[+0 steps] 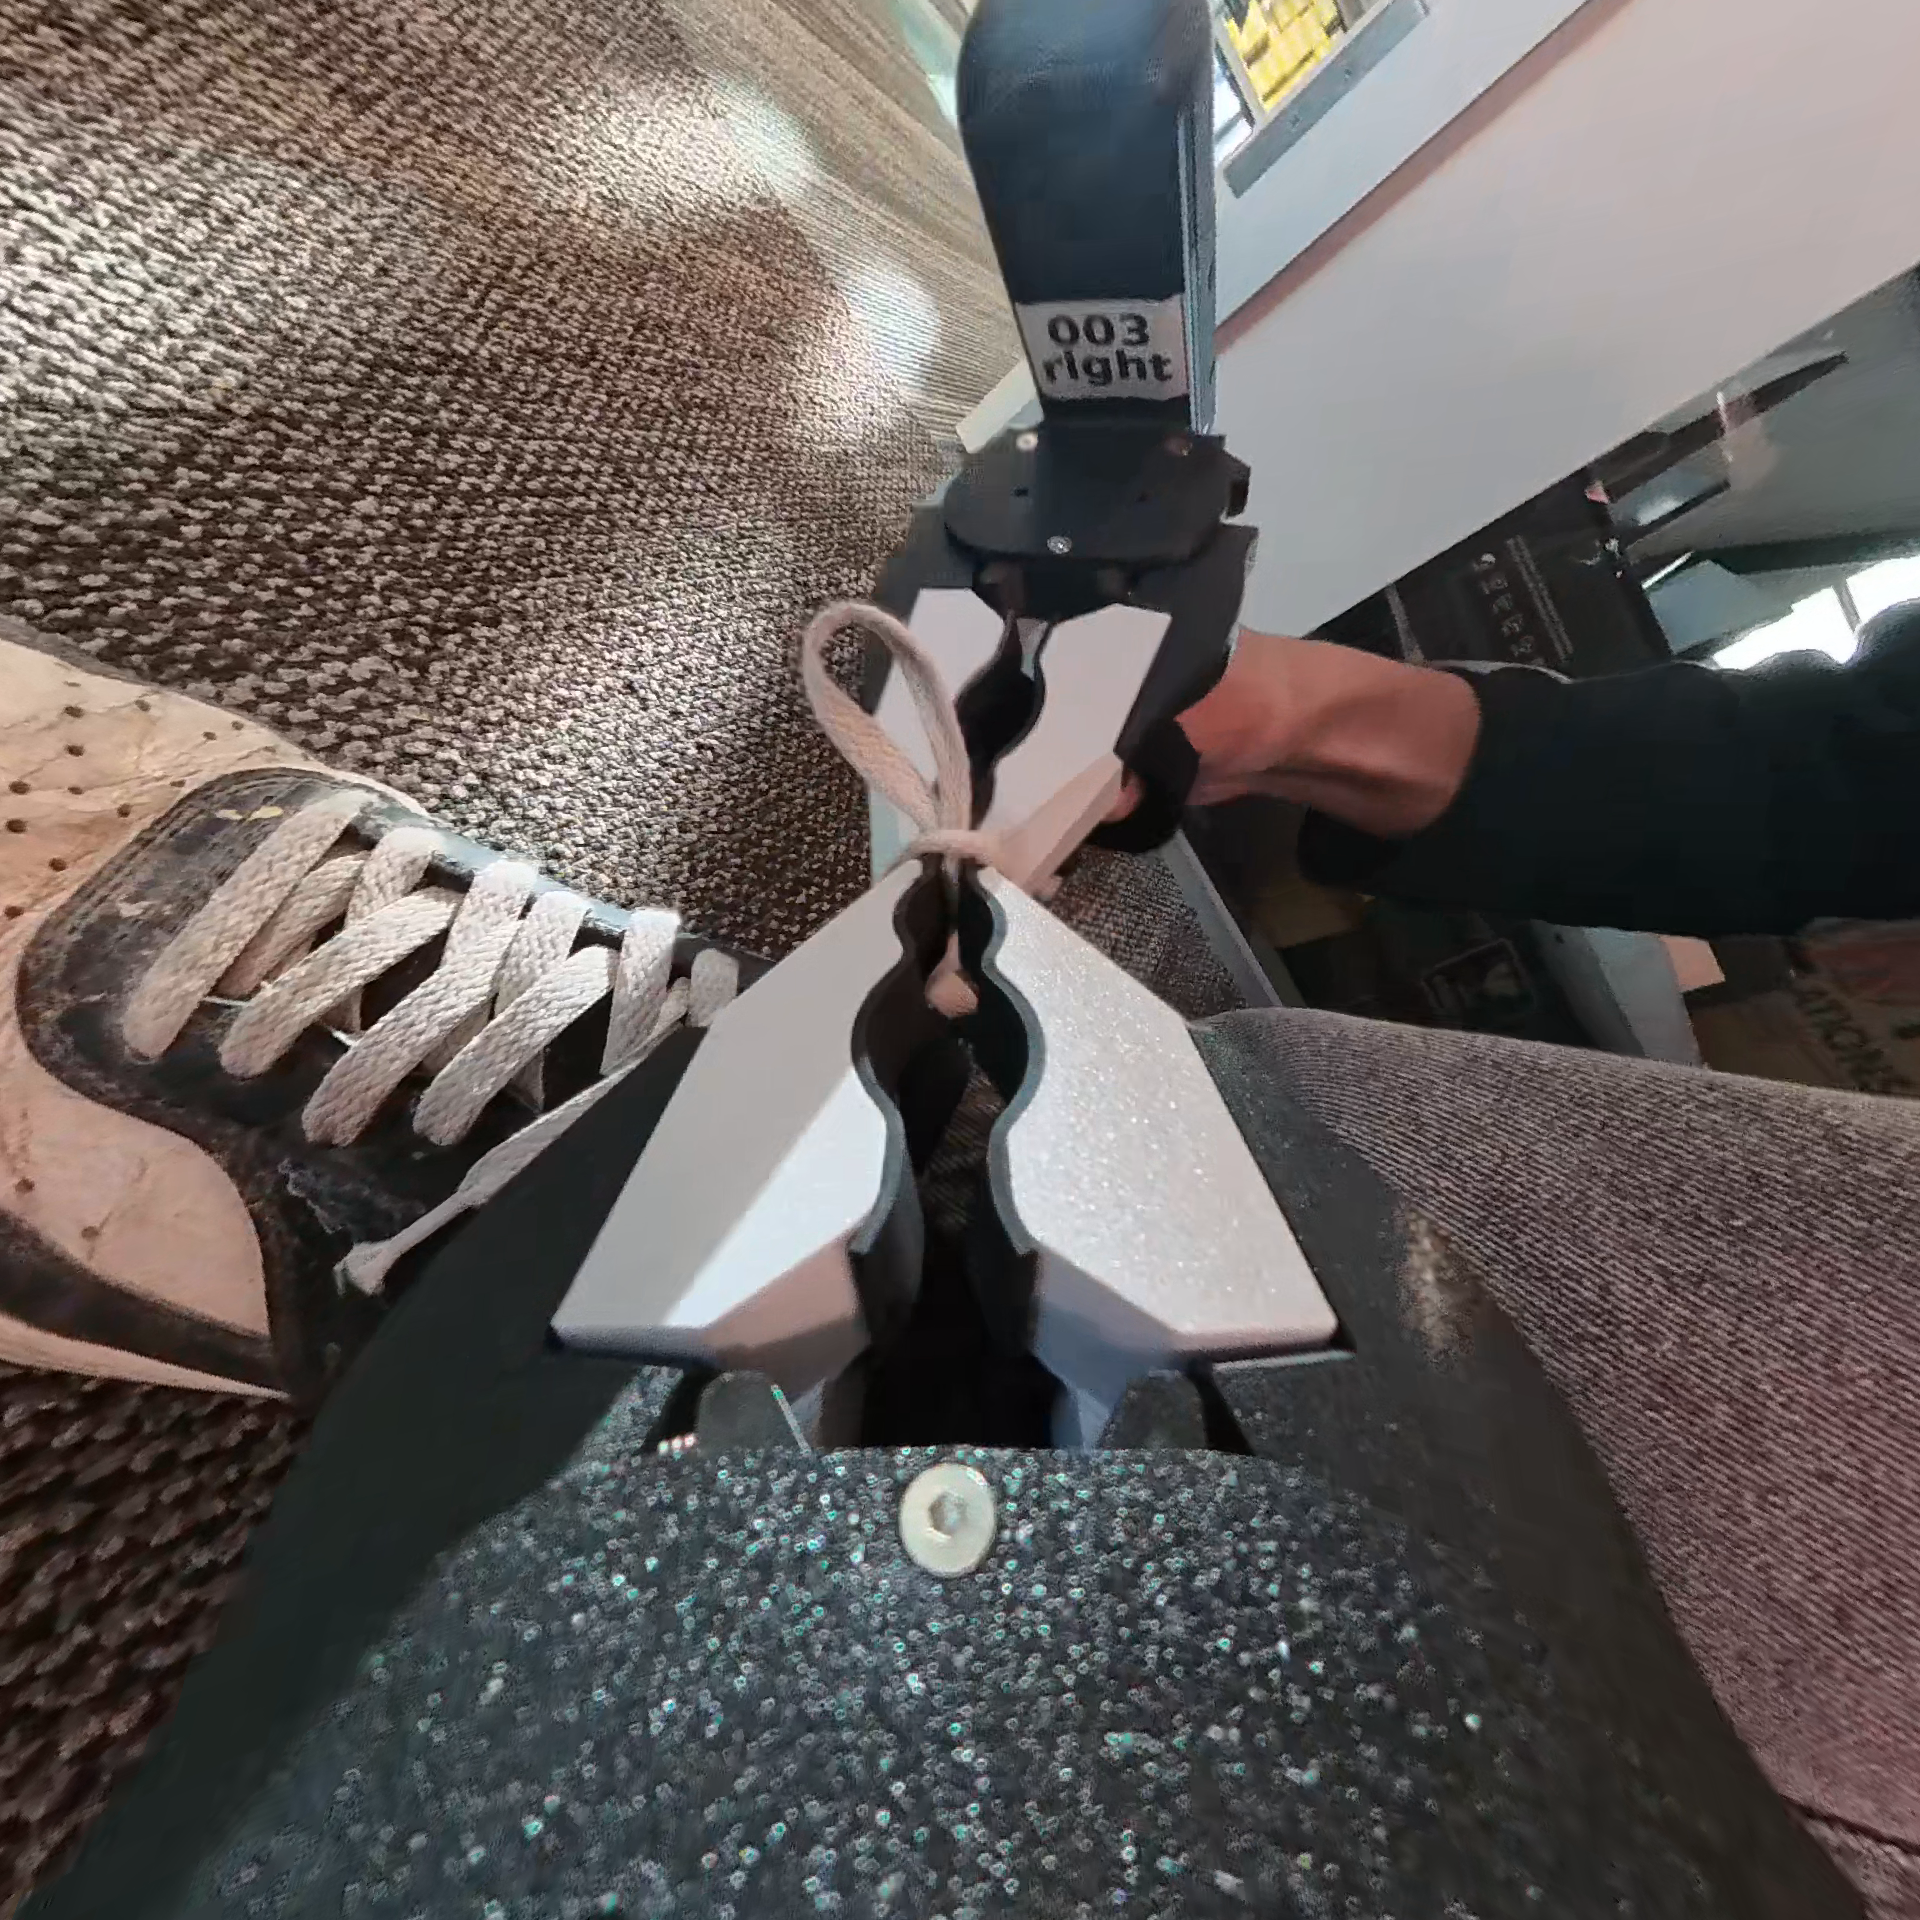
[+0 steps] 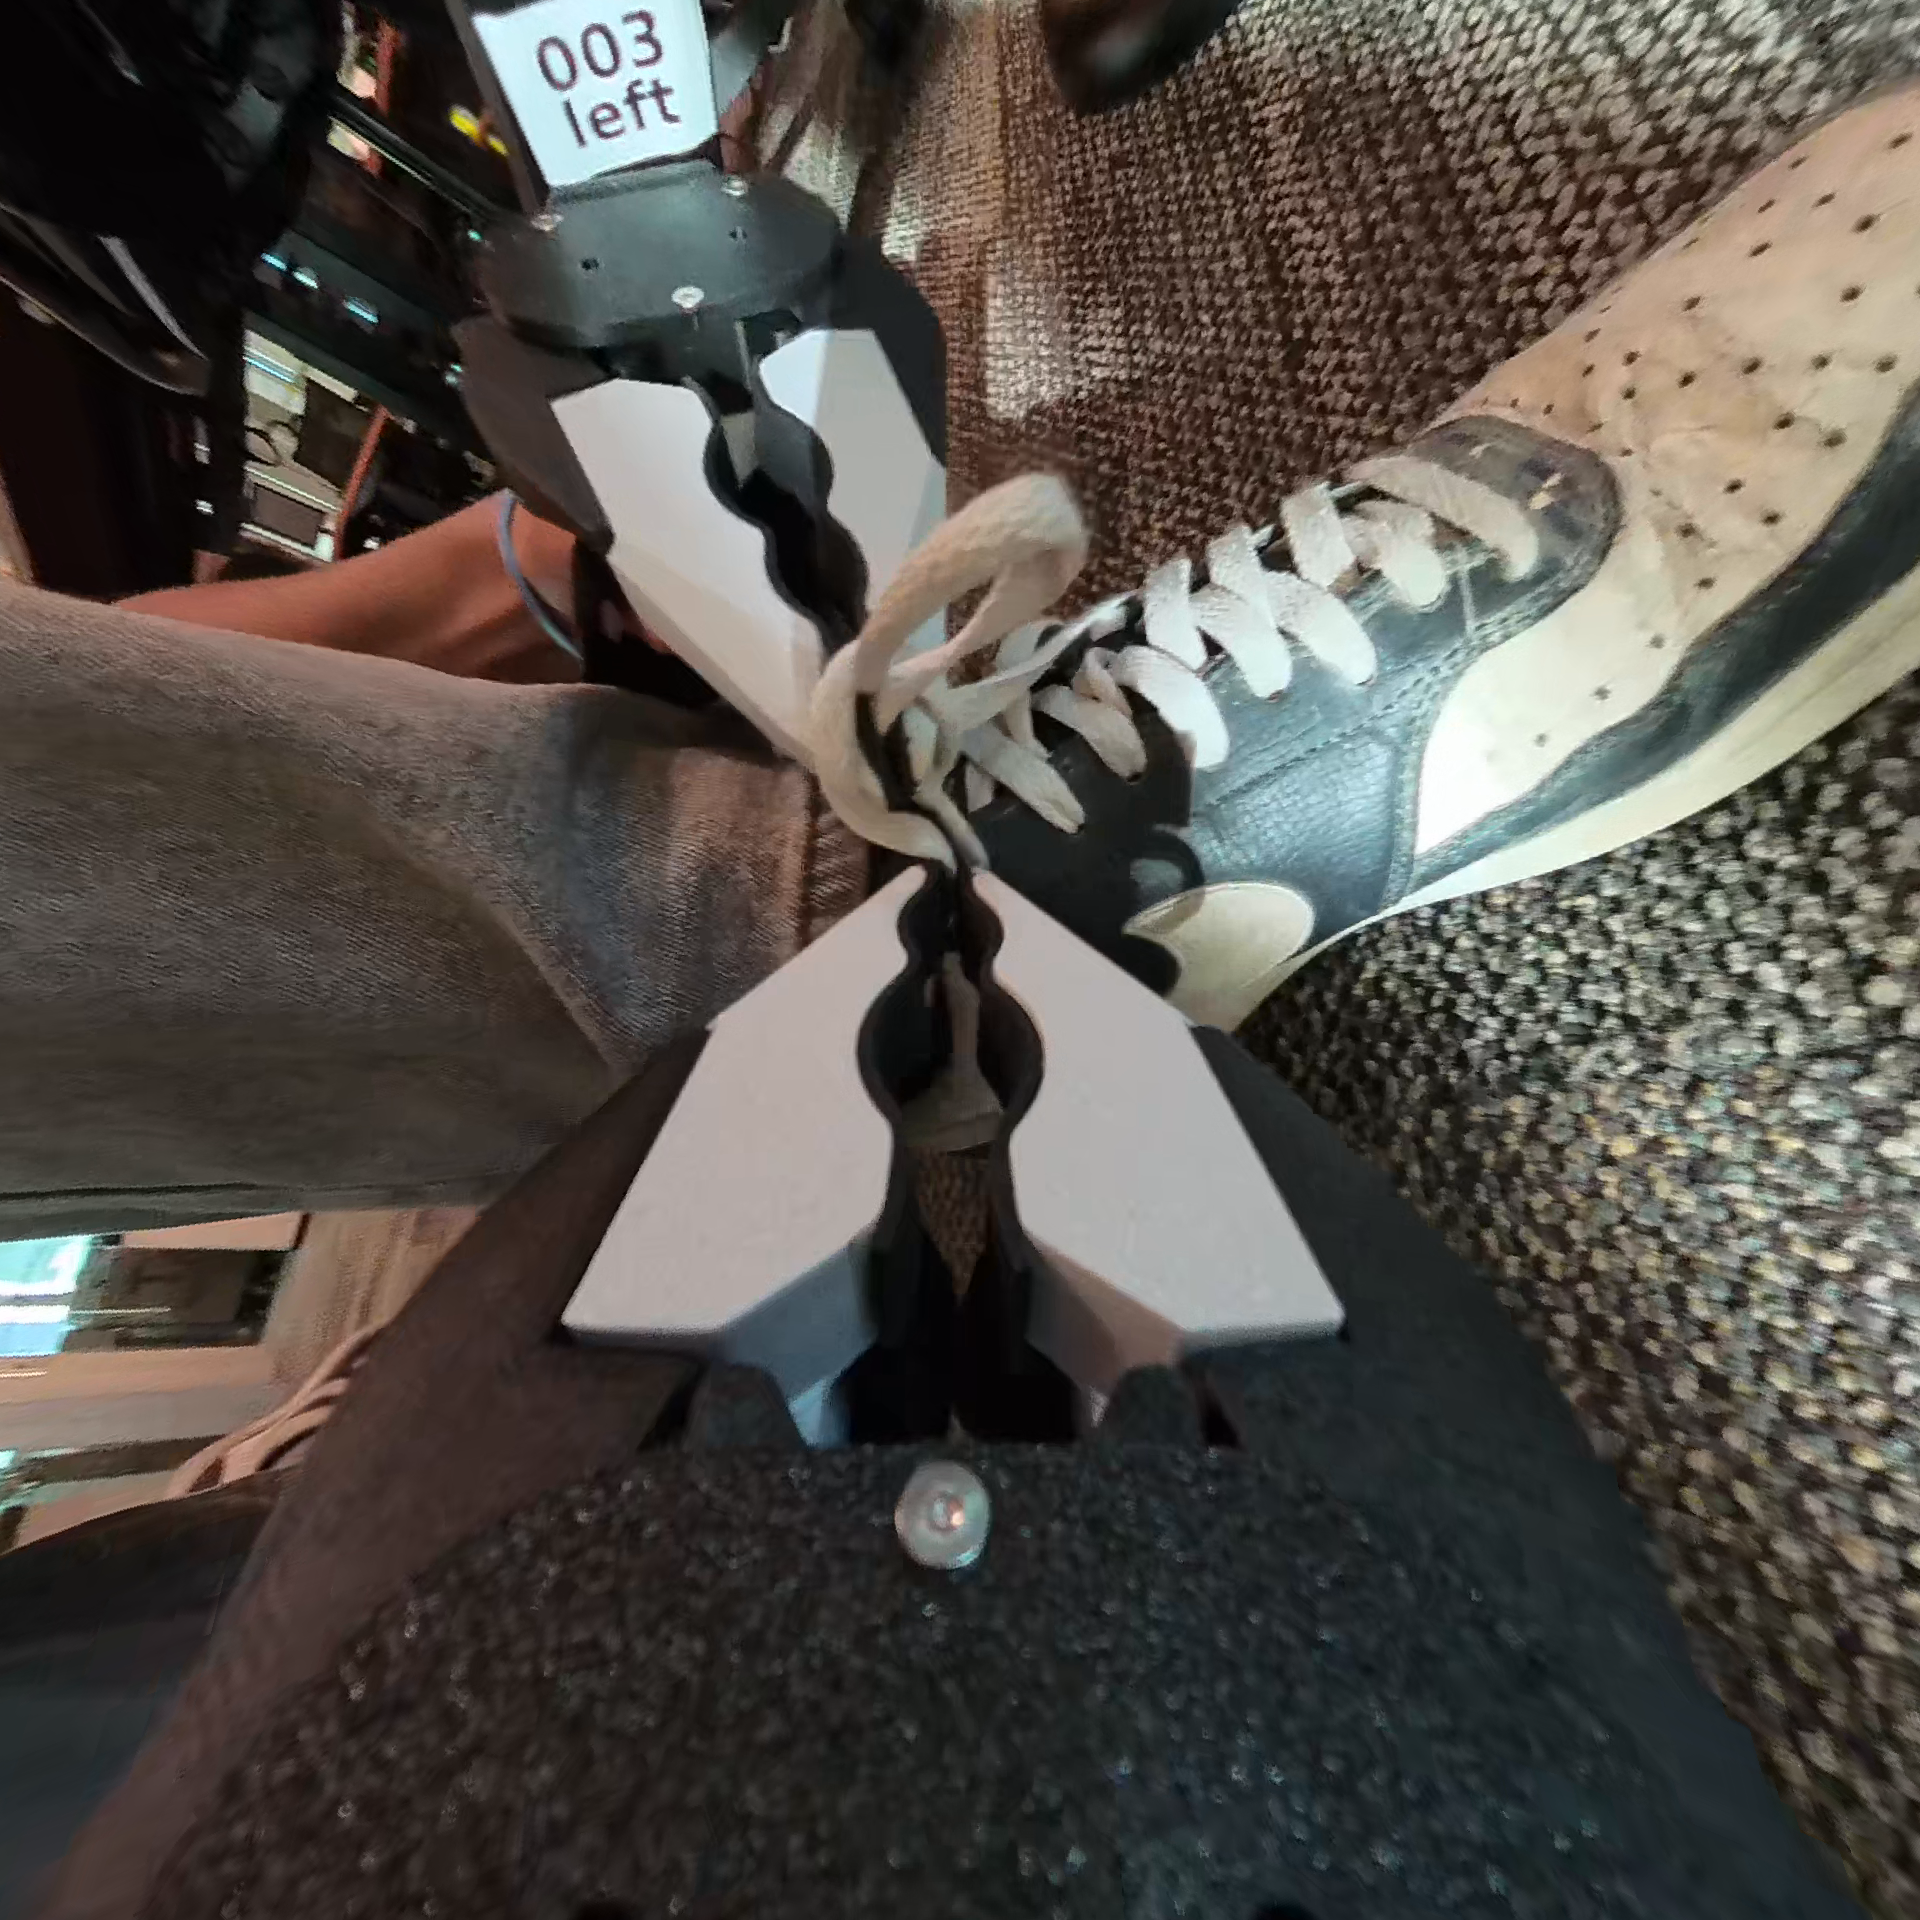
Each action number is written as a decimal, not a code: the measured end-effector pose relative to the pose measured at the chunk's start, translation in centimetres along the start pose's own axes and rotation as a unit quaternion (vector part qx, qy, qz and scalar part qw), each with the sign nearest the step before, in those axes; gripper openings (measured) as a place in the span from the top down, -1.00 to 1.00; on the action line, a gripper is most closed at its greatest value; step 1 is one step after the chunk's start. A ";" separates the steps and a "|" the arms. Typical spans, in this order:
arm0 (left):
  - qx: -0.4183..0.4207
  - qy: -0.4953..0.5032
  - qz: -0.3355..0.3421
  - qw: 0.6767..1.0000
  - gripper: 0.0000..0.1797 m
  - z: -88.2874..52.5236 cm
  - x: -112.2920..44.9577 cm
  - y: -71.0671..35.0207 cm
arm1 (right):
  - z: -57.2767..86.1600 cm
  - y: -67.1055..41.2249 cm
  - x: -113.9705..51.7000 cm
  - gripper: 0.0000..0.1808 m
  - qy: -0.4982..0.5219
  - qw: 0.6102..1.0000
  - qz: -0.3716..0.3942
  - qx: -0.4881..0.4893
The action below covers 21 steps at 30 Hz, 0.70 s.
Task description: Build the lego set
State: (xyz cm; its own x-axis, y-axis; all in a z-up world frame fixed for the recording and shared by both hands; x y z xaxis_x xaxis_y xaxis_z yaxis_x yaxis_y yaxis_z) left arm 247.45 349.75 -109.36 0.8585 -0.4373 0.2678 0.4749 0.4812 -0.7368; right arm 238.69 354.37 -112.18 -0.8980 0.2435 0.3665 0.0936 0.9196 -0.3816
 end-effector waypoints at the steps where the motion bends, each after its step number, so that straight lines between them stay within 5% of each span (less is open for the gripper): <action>1: -0.004 0.004 -0.001 1.000 1.00 0.0 0.0 0.0 | 0.2 -0.2 0.1 1.00 0.014 1.000 0.004 0.008; 8: -0.036 0.004 -0.017 0.999 1.00 0.0 0.1 -0.1 | 0.6 -1.5 -1.1 1.00 -0.003 0.994 0.010 0.110; 21: -0.035 -0.016 -0.017 0.999 1.00 -0.1 0.1 -0.1 | -0.1 0.0 0.2 0.76 -0.016 0.994 0.020 0.108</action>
State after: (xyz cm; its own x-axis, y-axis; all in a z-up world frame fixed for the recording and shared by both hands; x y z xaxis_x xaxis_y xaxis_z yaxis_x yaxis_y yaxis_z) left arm 247.49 349.58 -109.36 0.8482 -0.4281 0.3120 0.4905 0.4120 -0.7679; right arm 238.56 354.40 -112.06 -0.9093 0.2646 0.3213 0.0372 0.8206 -0.5704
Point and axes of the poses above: each gripper's, where its closed fingertips meet, x back along the fingers, y out of its underside, z = x × y across the jaws, the point moved 6 cm from there along x, back along the fingers, and after that the axes turned 10 degrees about -x, right-handed, at the moved point
